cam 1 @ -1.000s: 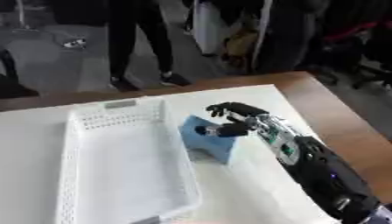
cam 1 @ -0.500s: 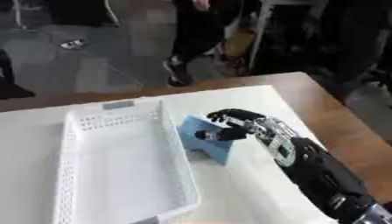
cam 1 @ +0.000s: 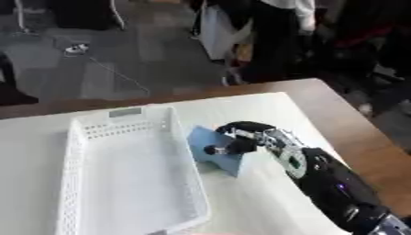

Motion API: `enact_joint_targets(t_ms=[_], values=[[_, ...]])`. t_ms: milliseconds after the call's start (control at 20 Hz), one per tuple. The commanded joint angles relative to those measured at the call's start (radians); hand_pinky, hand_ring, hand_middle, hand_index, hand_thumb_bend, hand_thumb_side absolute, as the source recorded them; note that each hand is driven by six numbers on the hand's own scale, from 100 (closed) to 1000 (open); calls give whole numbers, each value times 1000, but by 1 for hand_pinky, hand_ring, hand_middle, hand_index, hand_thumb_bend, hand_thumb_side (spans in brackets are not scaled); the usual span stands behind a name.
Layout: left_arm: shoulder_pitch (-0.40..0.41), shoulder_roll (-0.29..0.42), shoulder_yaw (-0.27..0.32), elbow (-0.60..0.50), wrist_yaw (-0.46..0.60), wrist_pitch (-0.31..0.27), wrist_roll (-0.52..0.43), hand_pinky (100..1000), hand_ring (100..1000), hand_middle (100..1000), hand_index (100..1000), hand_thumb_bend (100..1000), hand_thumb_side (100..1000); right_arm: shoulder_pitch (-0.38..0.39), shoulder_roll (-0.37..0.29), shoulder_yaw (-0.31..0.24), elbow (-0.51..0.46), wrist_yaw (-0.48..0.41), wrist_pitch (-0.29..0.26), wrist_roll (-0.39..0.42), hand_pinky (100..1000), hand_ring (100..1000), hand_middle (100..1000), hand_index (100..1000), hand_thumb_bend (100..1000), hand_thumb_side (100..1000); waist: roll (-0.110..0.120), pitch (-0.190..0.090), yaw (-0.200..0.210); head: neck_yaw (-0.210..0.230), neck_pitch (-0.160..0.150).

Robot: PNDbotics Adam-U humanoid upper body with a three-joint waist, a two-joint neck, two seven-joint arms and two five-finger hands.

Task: Pick up objects on the table and place them in the box.

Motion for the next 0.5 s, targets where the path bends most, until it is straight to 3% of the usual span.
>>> enact_joint_targets(t_ms=[50,500], values=[[-21,3,5,-14,5,0,-4,422,551,647,687,837,817,-28,-32,-1,-2,11,-6,1,959,975,963,1000,654,1000,2,-11,1,-13,-12],[-26,-1,5,-14,7,-1,-6,423,551,647,687,837,816,-29,-32,4,24,50,-16,-12,976,985,969,1000,639,1000,1,-8,5,-13,-10]])
